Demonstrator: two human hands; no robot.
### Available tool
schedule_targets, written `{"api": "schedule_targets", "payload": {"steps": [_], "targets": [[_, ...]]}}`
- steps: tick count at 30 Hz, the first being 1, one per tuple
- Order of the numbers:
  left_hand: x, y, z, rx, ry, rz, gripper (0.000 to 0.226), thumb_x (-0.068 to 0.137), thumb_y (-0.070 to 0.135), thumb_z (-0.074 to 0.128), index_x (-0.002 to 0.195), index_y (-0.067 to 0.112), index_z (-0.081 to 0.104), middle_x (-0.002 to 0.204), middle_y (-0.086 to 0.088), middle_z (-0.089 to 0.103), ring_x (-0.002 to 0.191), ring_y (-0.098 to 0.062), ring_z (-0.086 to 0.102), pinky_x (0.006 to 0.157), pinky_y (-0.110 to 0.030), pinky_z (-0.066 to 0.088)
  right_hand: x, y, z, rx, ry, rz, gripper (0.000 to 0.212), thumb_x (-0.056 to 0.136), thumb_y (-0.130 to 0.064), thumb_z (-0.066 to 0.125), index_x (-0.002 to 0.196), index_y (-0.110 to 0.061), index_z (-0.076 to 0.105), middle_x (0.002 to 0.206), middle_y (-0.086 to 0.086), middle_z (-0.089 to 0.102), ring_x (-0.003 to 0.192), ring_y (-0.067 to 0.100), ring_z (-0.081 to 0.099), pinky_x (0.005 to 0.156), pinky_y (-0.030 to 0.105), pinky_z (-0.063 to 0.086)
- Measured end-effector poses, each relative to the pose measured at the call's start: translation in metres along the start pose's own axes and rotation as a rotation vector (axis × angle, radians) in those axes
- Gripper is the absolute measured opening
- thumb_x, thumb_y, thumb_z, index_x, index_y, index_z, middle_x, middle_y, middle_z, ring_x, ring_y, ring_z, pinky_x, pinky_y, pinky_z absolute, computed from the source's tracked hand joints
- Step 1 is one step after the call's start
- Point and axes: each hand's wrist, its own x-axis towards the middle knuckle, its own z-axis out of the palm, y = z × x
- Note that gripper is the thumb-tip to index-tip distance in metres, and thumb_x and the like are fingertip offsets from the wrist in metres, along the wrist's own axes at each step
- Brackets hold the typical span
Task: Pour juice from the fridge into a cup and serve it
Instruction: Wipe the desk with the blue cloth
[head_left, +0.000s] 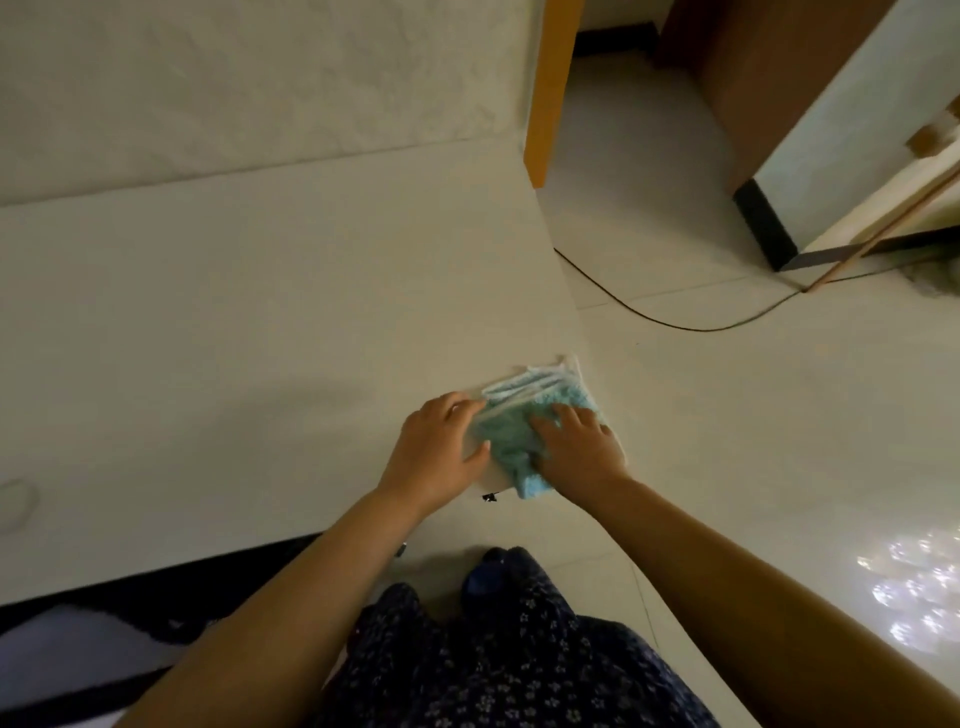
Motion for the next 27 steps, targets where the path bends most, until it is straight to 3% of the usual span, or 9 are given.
{"api": "schedule_targets", "payload": {"steps": [6,9,11,16,20,27], "targets": [[-0.011,-0.006,0.005,0.035,0.023,-0.065,0.049,0.083,0.038,0.053,0.122,0.009,0.058,0.122,-0.009,0.058,0.111,-0.027,0.056,0.092,-0.042,0.048,0.011,-0.001,0.003,-0.152,-0.087,-0.148,0.044,0.086,-0.032,0.055,0.128,-0.020,0.046,0.135,0.008,0.042,0.122,0.036,0.035,0.096,0.045,0.044],[-0.022,-0.012,0.003,0.025,0.061,-0.090,0.053,0.083,0.042,0.046,0.122,0.009,0.058,0.122,-0.009,0.058,0.113,-0.026,0.054,0.094,-0.041,0.045,0.013,-0.001,0.000,-0.153,-0.030,-0.174,0.043,0.089,-0.028,0.056,0.129,-0.020,0.044,0.135,0.005,0.042,0.124,0.030,0.037,0.097,0.037,0.044],[-0.031,-0.018,0.000,0.003,0.091,-0.129,0.050,0.084,0.037,0.049,0.125,0.009,0.056,0.126,-0.008,0.056,0.117,-0.025,0.051,0.097,-0.040,0.042,0.011,0.000,-0.004,-0.078,0.040,-0.139,0.040,0.091,-0.027,0.052,0.129,-0.021,0.044,0.131,0.004,0.045,0.123,0.026,0.041,0.091,0.033,0.045],[-0.061,-0.043,-0.016,-0.026,0.217,-0.211,0.053,0.084,0.042,0.044,0.125,0.011,0.055,0.127,-0.007,0.057,0.117,-0.025,0.053,0.100,-0.042,0.041,0.010,-0.012,-0.020,0.244,0.111,-0.063,0.032,0.082,-0.028,0.051,0.113,-0.024,0.057,0.116,0.006,0.061,0.103,0.027,0.057,0.077,0.039,0.052],[-0.091,-0.081,-0.037,-0.062,0.335,-0.347,0.051,0.085,0.038,0.052,0.129,0.013,0.051,0.129,-0.005,0.056,0.119,-0.024,0.051,0.101,-0.036,0.034,0.014,-0.058,-0.036,0.355,0.188,-0.122,0.036,0.084,-0.019,0.057,0.119,-0.015,0.055,0.116,0.015,0.058,0.103,0.036,0.054,0.081,0.041,0.046],[-0.178,-0.183,-0.085,-0.030,0.434,-0.462,0.052,0.085,0.042,0.050,0.128,0.012,0.051,0.127,-0.005,0.057,0.117,-0.022,0.053,0.100,-0.038,0.038,0.025,-0.188,-0.033,0.430,0.191,-0.230,0.034,0.086,-0.019,0.057,0.119,-0.011,0.054,0.115,0.015,0.056,0.105,0.035,0.050,0.083,0.039,0.041]]}}
